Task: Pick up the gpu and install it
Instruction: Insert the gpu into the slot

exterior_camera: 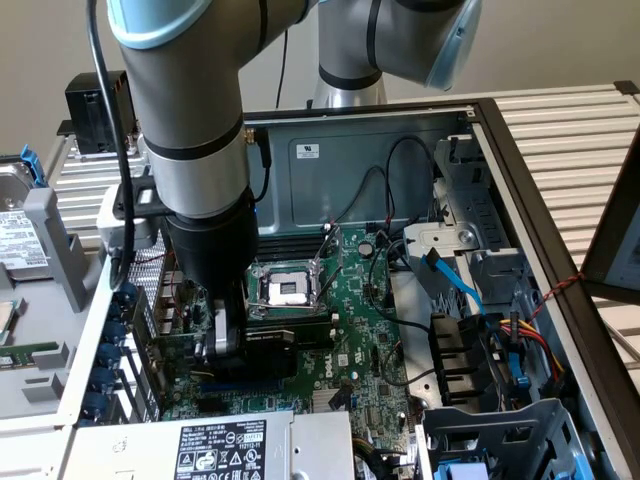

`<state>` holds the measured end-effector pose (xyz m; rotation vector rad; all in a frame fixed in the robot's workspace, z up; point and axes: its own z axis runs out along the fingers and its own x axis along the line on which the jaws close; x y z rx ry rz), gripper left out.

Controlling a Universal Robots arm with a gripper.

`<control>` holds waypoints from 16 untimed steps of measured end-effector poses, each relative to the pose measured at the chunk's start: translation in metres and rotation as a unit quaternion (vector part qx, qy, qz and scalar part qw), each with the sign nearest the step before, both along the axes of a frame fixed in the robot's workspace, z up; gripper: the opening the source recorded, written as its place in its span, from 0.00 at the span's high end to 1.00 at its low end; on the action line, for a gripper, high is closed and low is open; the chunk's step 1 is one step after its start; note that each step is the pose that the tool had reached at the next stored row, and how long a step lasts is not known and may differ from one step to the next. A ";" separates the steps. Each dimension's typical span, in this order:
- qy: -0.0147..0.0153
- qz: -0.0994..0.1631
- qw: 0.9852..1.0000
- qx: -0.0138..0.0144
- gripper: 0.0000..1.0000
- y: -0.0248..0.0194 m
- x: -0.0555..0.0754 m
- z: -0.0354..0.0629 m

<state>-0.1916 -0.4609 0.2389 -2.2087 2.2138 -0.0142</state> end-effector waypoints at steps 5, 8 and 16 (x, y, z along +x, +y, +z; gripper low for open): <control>0.000 0.002 1.000 0.000 0.73 0.0000 0.000 -0.0006; 0.000 0.002 1.000 0.000 0.73 0.0000 0.000 -0.0010; 0.000 0.002 1.000 0.000 0.73 0.0000 0.000 -0.0026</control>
